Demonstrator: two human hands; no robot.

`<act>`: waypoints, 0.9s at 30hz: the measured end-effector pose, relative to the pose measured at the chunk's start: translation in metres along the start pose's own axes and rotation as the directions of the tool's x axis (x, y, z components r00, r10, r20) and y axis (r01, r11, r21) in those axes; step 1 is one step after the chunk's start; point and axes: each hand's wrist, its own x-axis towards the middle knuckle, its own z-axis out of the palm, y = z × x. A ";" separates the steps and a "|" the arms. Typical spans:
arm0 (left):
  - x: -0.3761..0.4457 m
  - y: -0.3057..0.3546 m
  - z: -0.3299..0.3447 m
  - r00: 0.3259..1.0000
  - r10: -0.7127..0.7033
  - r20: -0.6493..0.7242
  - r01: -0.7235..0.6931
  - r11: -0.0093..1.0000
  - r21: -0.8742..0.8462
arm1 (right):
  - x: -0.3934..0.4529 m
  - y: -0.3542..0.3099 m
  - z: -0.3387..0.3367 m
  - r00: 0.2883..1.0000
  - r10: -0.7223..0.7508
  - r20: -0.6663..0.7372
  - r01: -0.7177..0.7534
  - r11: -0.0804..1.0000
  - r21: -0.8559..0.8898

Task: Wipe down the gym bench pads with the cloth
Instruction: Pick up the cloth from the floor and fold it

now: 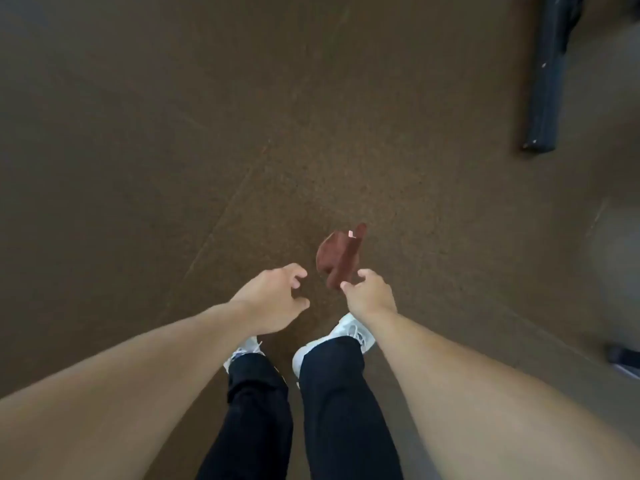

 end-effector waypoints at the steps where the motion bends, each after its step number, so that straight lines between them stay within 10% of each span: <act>1: 0.014 0.000 0.009 1.000 -0.007 0.000 0.007 1.000 0.008 | 0.014 0.005 0.007 1.000 0.004 -0.008 -0.004 1.000 0.013; 14: 0.078 0.022 0.054 0.997 -0.074 0.036 0.071 0.994 0.079 | 0.067 0.019 0.025 0.987 -0.138 -0.086 0.115 0.966 -0.234; 23: -0.042 0.065 0.011 0.981 -0.194 0.020 0.190 0.973 0.130 | -0.085 0.037 -0.038 0.939 -0.305 -0.157 0.299 0.952 -0.063; 27: -0.121 0.131 -0.019 0.976 -0.042 -0.213 0.056 0.996 0.064 | -0.193 0.048 -0.076 0.873 -0.442 -0.205 0.429 0.897 -0.107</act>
